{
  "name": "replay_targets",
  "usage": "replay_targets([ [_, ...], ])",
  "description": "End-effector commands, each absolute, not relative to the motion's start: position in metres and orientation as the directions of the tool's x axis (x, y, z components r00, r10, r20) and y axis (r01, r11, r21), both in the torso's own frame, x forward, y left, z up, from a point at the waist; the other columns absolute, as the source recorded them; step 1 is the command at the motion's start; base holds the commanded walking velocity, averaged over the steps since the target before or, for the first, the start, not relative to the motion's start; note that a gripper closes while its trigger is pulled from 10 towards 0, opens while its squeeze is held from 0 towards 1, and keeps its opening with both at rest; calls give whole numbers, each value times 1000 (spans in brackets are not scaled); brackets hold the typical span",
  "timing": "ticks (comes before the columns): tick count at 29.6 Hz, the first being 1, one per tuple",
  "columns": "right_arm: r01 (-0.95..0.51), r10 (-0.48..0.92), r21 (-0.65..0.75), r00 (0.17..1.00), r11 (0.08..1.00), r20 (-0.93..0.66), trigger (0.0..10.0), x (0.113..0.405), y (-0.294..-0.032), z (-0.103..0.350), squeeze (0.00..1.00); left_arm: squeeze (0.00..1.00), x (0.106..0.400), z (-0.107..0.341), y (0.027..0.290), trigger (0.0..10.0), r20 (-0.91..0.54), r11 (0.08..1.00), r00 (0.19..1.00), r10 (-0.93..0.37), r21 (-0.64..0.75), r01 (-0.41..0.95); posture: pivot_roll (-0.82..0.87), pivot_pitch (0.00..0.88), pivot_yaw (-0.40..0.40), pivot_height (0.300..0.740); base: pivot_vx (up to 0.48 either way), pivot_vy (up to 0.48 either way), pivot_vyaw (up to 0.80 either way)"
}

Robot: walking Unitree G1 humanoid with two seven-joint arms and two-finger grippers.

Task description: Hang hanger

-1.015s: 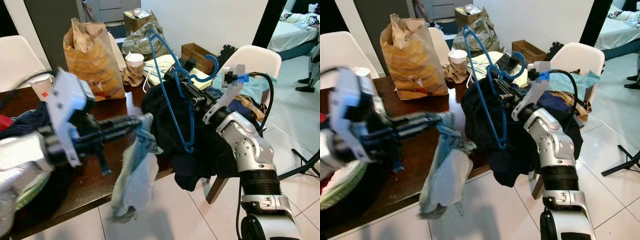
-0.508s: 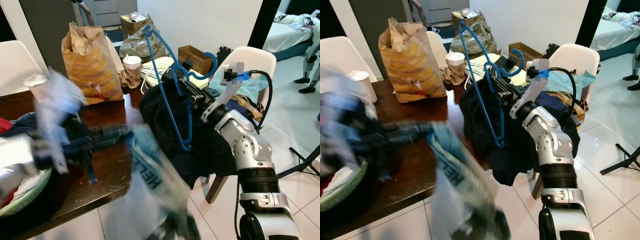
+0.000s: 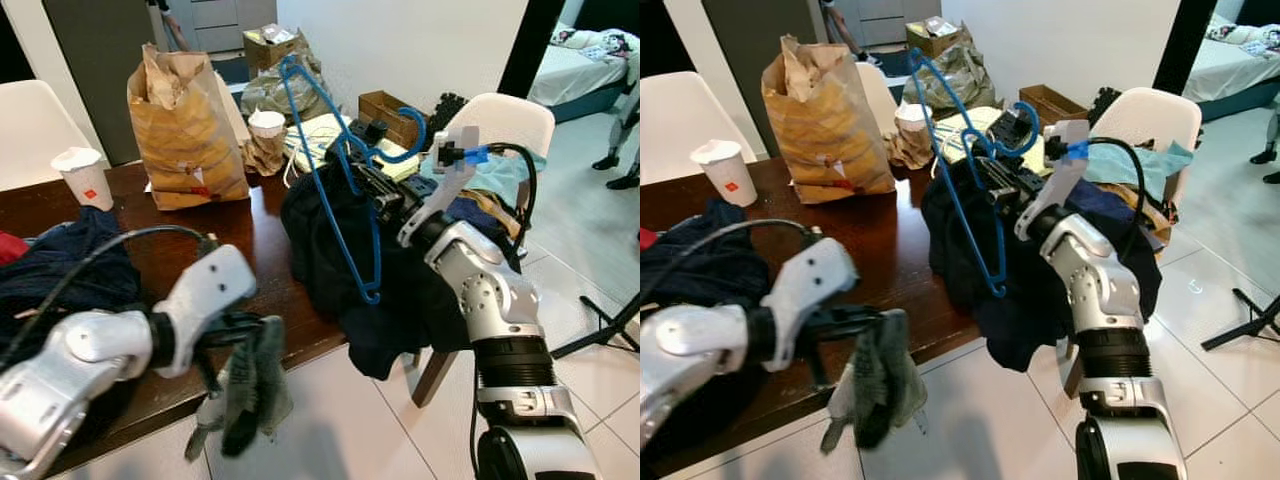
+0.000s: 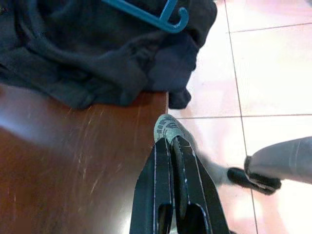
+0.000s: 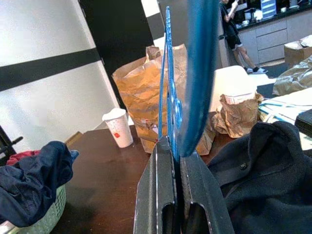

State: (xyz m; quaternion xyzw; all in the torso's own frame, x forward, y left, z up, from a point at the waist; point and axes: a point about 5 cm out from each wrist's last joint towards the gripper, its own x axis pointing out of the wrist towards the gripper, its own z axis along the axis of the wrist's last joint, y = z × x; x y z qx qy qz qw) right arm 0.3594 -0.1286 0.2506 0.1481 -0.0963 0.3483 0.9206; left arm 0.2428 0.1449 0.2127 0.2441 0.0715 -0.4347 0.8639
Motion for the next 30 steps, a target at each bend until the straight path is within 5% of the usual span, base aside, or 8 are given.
replay_targets([
  [1,-680,619,209,729,703,291,10000,357,-128,250,0,0,240,213,139,10000,-327,479,597,-732,375,793,-29,24,17,740,0,0,0],
  [30,-665,627,172,745,727,230,10000,355,-133,235,0,0,254,184,112,10000,-288,544,625,-725,316,777,-31,36,26,740,-284,0,0],
])
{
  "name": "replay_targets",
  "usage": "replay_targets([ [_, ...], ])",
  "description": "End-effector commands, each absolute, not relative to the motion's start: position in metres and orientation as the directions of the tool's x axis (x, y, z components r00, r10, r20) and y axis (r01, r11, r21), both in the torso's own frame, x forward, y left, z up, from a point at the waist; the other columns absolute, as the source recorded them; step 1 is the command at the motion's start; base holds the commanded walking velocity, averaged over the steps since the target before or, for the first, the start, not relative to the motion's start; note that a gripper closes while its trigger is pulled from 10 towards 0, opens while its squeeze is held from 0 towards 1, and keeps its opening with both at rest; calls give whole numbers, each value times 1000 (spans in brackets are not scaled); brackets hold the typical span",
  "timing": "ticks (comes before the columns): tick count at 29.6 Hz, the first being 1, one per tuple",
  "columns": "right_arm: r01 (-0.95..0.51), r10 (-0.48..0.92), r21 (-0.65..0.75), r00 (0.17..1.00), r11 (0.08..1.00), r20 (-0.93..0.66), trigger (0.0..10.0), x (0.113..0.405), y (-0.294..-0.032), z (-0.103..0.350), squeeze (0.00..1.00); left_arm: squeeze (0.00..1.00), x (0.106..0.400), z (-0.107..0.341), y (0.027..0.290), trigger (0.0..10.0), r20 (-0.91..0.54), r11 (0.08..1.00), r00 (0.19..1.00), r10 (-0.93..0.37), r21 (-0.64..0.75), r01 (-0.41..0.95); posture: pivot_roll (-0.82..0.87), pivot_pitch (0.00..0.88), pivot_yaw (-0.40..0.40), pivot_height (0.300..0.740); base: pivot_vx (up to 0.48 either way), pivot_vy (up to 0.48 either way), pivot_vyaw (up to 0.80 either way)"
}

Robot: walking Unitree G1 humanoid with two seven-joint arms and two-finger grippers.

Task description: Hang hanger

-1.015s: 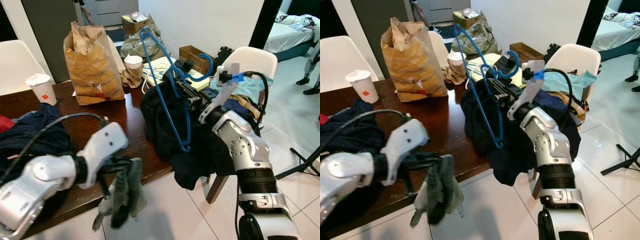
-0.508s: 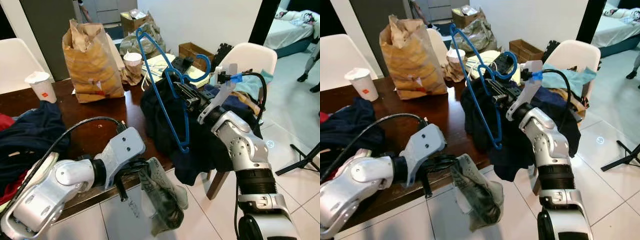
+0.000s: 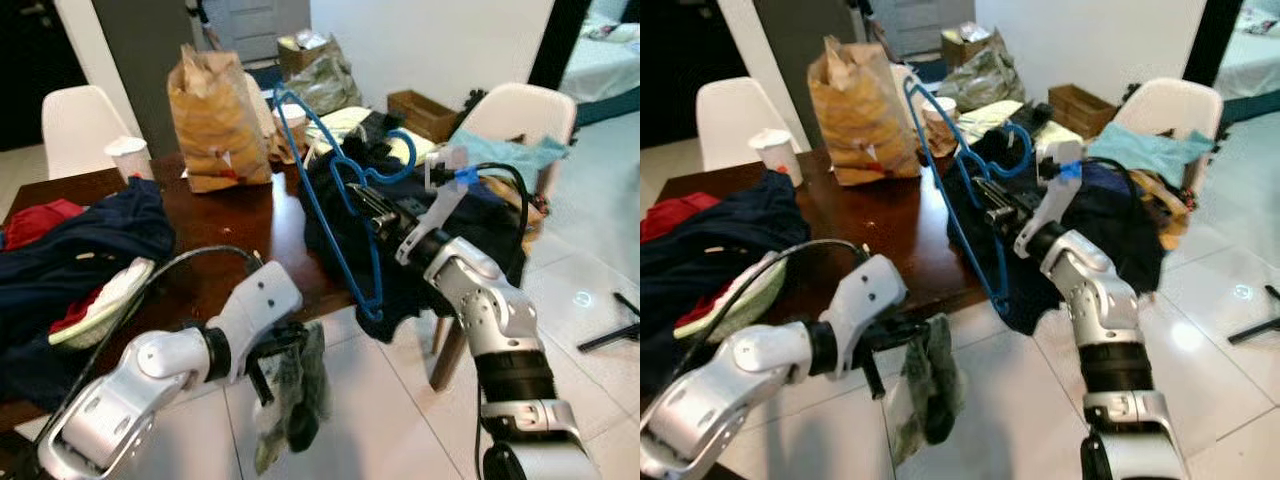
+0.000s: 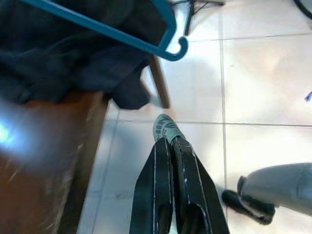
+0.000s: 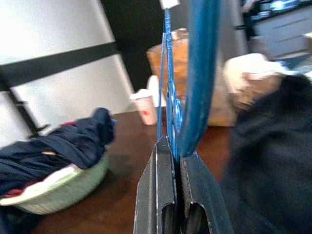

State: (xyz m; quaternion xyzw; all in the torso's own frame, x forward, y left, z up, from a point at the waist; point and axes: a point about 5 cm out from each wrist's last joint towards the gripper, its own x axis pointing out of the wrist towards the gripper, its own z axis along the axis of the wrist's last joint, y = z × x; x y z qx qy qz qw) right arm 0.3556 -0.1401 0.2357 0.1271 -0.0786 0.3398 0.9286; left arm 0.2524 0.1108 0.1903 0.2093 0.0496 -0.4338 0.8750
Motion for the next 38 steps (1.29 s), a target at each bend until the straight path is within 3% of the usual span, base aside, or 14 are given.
replay_targets([
  [1,-659,624,167,750,733,220,10000,356,-134,234,0,0,255,182,112,10000,-285,551,629,-723,312,774,-31,36,26,740,-262,0,-775],
  [16,-628,599,173,777,759,195,10000,358,-139,231,0,0,263,176,116,10000,-268,598,673,-690,314,738,-35,40,24,740,-266,0,-775],
  [21,-624,598,167,780,763,186,10000,358,-139,229,0,0,272,178,119,10000,-223,644,722,-655,336,687,-38,41,25,740,-152,0,-775],
  [27,-626,602,160,779,763,175,10000,358,-141,228,0,0,294,189,136,10000,-126,750,833,-539,378,543,-42,40,21,740,0,0,-775],
  [32,-608,590,153,793,779,151,10000,359,-143,224,0,0,303,189,143,10000,-101,788,872,-480,388,478,-44,40,22,740,0,0,-775],
  [38,-506,509,143,861,851,15,10000,360,-157,190,0,0,303,156,156,10000,-164,854,909,-383,313,416,-66,47,29,740,0,0,-775],
])
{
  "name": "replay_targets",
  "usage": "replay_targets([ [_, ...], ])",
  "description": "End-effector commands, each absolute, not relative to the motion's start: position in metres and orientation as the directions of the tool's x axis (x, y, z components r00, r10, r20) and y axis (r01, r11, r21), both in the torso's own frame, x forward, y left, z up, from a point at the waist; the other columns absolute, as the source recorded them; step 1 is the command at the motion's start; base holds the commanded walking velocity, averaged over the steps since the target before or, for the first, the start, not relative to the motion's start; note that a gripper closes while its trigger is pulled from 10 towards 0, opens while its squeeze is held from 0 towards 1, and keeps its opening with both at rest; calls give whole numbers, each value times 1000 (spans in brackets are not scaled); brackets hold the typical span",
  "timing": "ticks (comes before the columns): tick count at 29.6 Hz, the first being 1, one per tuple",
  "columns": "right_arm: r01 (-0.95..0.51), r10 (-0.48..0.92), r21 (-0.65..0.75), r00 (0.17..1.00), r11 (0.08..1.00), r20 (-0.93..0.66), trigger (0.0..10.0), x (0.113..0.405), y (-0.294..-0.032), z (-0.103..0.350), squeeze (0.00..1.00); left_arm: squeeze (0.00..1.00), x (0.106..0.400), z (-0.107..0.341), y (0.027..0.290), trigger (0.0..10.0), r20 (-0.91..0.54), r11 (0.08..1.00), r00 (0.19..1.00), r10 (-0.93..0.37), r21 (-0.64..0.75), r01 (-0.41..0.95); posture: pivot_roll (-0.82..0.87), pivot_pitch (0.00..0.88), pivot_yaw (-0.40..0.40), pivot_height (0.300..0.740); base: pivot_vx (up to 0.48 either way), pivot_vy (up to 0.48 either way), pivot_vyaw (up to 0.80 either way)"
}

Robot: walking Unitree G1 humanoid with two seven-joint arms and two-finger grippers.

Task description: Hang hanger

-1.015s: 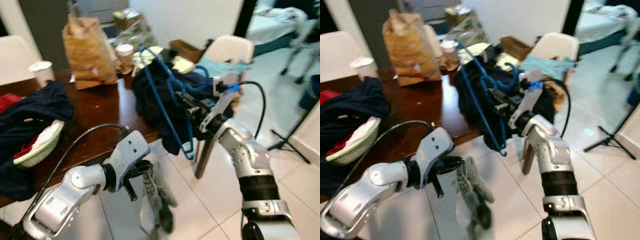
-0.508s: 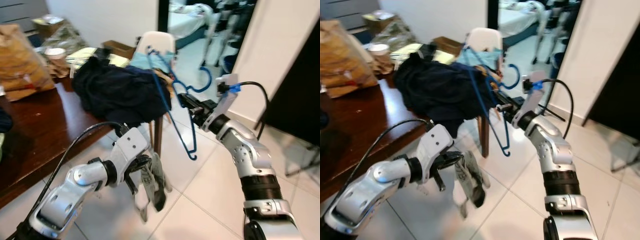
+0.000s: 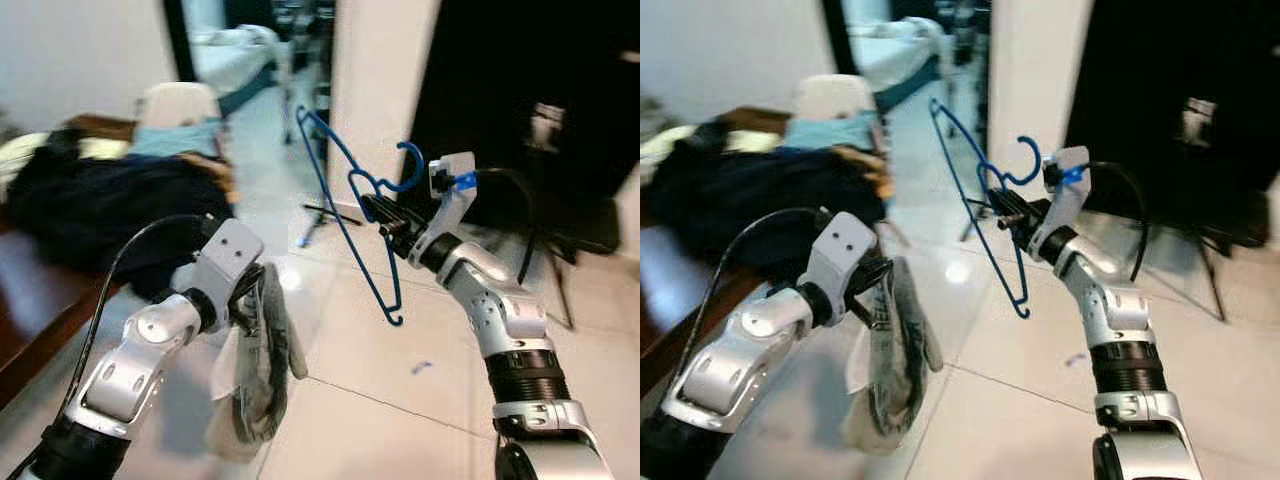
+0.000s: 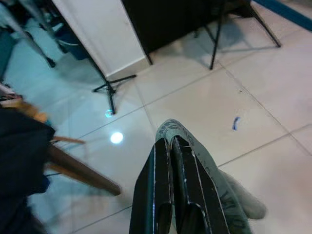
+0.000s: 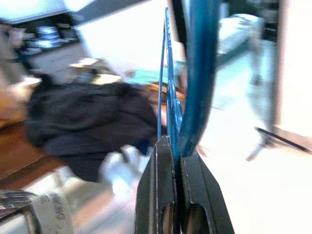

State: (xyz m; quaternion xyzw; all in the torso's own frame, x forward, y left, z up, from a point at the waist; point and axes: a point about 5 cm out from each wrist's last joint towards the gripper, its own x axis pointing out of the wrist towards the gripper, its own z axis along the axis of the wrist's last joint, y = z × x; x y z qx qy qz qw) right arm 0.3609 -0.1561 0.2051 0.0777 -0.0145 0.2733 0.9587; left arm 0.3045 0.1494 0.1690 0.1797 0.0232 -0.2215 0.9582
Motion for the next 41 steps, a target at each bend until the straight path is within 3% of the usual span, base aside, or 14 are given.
replay_targets([
  [1,-478,486,145,873,866,-29,10000,358,-161,176,0,0,299,143,160,10000,-194,871,912,-363,279,405,-66,47,29,740,0,0,-775],
  [7,-478,526,286,842,831,-121,10000,323,-153,118,0,0,271,105,176,10000,-259,949,930,-263,105,297,-68,80,22,740,0,0,-775],
  [8,-448,509,343,854,825,-110,10000,318,-153,113,0,0,269,106,182,10000,-232,977,949,-212,-46,207,-72,82,31,740,0,0,-775],
  [10,-392,464,400,880,828,-98,10000,314,-159,109,0,0,263,102,189,10000,-221,965,962,-159,-241,105,-87,78,48,740,0,0,-775],
  [16,-355,427,405,898,842,-101,10000,315,-164,107,0,0,253,93,189,10000,-223,905,953,-208,-413,101,-92,66,46,740,0,0,-775],
  [23,-346,429,450,898,823,-94,10000,318,-163,105,0,0,264,97,191,10000,-146,882,959,-245,-444,157,-93,58,29,740,0,0,-775],
  [31,-341,440,480,892,808,-106,10000,319,-162,102,0,0,266,95,191,10000,-165,870,953,-254,-470,150,-86,43,15,740,0,0,-775],
  [41,-378,480,421,862,824,-165,10000,324,-156,95,0,0,273,93,188,10000,-151,875,951,-269,-451,176,-84,15,-40,740,0,0,-775],
])
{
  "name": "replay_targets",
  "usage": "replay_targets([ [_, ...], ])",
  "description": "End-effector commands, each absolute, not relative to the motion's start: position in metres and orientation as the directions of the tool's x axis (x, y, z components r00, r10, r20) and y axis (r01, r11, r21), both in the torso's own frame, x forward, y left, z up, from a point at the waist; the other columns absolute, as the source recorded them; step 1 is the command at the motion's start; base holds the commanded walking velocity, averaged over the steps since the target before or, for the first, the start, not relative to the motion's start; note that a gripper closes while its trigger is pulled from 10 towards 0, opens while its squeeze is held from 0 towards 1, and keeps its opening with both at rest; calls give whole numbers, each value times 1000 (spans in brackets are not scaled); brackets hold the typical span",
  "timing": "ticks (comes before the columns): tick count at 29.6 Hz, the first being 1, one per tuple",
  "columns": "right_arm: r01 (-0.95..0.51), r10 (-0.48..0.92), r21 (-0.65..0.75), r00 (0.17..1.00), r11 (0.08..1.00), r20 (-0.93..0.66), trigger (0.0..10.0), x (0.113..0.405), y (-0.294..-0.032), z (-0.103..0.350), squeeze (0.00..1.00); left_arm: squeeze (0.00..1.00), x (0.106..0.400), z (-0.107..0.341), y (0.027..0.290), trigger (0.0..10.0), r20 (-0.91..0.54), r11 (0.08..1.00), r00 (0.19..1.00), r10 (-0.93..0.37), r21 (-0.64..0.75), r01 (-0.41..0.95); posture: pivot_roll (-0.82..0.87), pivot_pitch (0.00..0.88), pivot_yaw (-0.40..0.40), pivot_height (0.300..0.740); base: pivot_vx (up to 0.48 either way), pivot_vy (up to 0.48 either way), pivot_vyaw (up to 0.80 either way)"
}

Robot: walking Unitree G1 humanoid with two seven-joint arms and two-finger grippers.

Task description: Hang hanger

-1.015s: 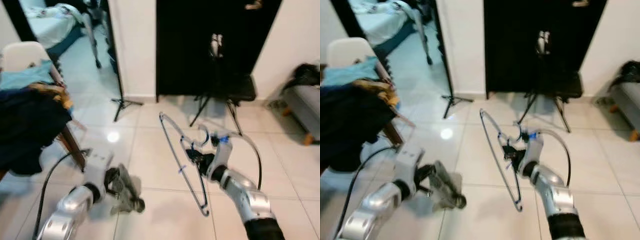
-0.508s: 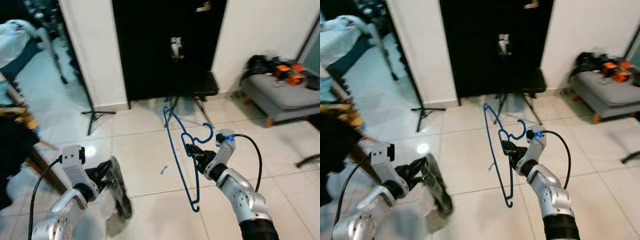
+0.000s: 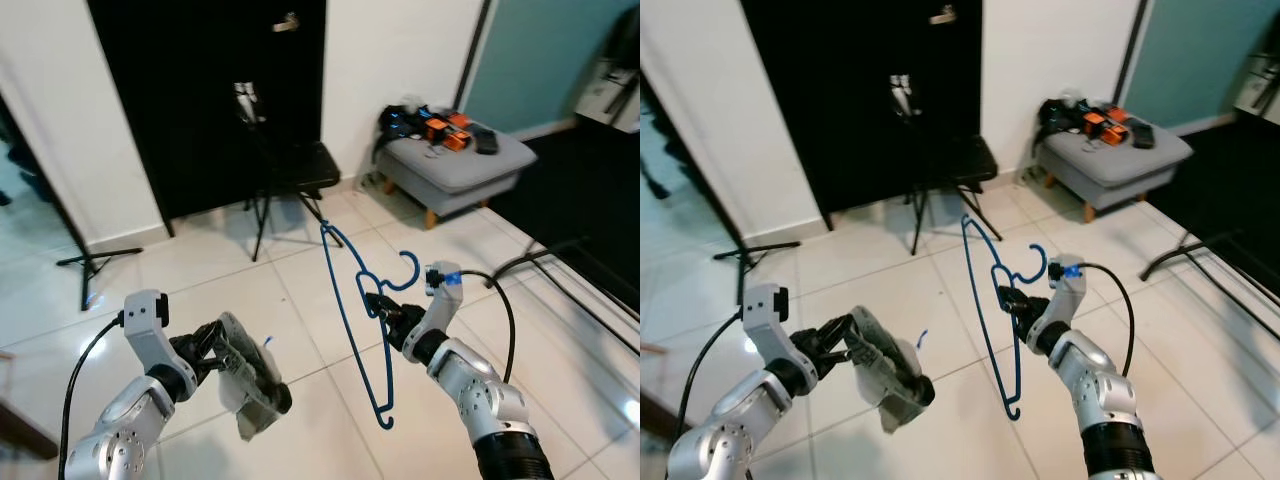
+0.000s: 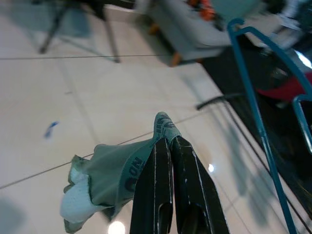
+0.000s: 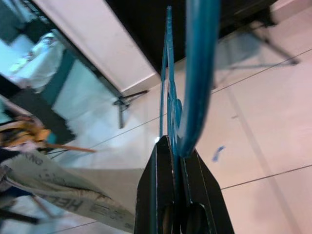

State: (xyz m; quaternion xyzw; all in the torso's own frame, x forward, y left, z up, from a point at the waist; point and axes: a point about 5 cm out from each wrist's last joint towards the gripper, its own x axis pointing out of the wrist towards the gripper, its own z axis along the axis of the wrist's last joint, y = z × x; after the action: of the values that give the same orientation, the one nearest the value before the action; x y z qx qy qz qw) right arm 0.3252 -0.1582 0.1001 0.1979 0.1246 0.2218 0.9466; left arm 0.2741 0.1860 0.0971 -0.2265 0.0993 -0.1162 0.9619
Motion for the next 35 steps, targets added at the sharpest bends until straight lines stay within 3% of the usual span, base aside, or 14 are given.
replay_targets([
  [1,-378,480,421,862,824,-165,10000,324,-156,95,0,0,273,93,188,10000,-151,875,951,-269,-451,176,-84,15,-40,740,0,0,-775],
  [3,-396,497,402,848,825,-183,10000,323,-153,93,0,0,273,93,188,10000,-146,873,952,-269,-455,176,-94,0,-106,740,0,0,-775],
  [5,-406,506,392,841,825,-193,10000,322,-152,93,0,0,273,93,189,10000,-142,870,953,-269,-460,177,-94,0,-106,740,0,0,-775],
  [6,-416,514,381,833,825,-204,10000,322,-152,93,0,0,274,94,187,10000,-142,869,951,-274,-461,181,-90,0,-162,740,0,0,-775],
  [8,-432,528,367,821,824,-217,10000,322,-153,92,0,0,274,95,182,10000,-138,868,948,-288,-456,197,-80,0,-198,740,0,0,-775],
  [11,-456,548,353,804,817,-229,10000,323,-152,93,0,0,273,97,177,10000,-135,875,944,-301,-432,217,-62,1,-205,740,0,0,-775],
  [18,-469,560,365,803,804,-204,10000,328,-148,96,0,0,275,95,175,10000,-168,902,930,-328,-348,255,-69,0,-153,740,0,0,-777],
  [21,-471,558,360,807,805,-193,10000,329,-149,96,0,0,279,95,174,10000,-185,916,919,-348,-276,292,-92,0,-106,740,0,0,-775],
  [22,-491,574,353,798,796,-184,10000,328,-149,97,0,0,287,101,174,10000,-186,932,917,-353,-151,329,-111,0,-59,740,0,0,-775],
  [25,-503,583,349,792,791,-182,10000,327,-149,97,0,0,291,104,174,10000,-186,936,917,-352,-99,339,-111,0,-59,740,0,0,-775],
  [30,-609,654,251,737,753,-171,10000,325,-148,107,0,0,325,163,178,10000,-62,931,941,-333,133,339,-120,0,-26,740,0,0,-757],
  [35,-719,737,160,659,676,-152,10000,322,-150,127,0,0,340,198,193,10000,-3,946,970,-243,220,237,-123,0,-21,740,0,0,-135],
])
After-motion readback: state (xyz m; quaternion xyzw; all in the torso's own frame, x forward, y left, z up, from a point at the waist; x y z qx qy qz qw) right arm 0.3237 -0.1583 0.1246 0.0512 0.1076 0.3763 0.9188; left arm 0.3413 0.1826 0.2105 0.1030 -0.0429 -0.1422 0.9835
